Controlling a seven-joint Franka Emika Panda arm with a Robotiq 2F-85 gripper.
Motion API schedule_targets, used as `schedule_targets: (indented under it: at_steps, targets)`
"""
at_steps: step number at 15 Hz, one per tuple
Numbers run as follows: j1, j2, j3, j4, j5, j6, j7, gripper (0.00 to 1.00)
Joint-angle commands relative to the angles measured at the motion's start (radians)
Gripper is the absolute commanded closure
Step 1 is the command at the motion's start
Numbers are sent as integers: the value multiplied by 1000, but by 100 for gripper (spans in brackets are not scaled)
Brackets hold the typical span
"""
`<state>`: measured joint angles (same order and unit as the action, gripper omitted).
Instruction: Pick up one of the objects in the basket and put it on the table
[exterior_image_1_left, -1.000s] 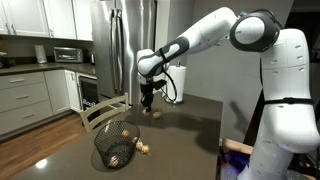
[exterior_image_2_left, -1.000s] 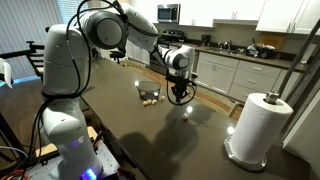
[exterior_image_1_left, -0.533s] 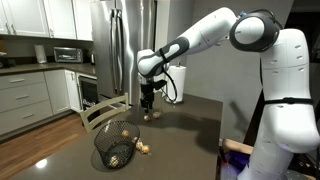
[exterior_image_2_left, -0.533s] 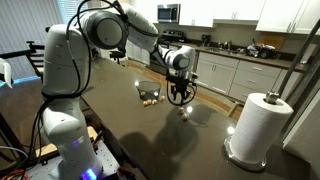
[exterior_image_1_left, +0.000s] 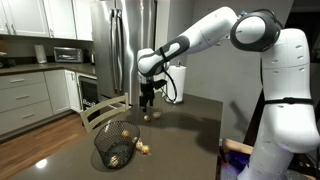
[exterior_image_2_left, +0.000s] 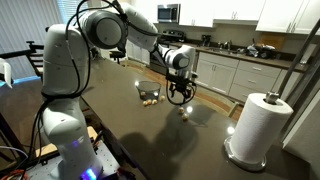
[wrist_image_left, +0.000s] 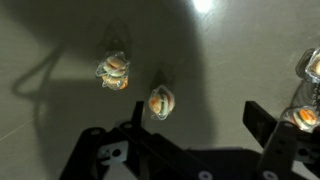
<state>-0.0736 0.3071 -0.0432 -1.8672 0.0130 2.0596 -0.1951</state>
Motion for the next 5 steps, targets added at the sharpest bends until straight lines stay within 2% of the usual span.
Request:
schedule_targets:
  at_steps: [1, 5]
  targets:
    - [-4, 0, 5, 2, 1, -2, 1, 0]
    - [-4, -1, 7, 2, 5, -2, 1, 0]
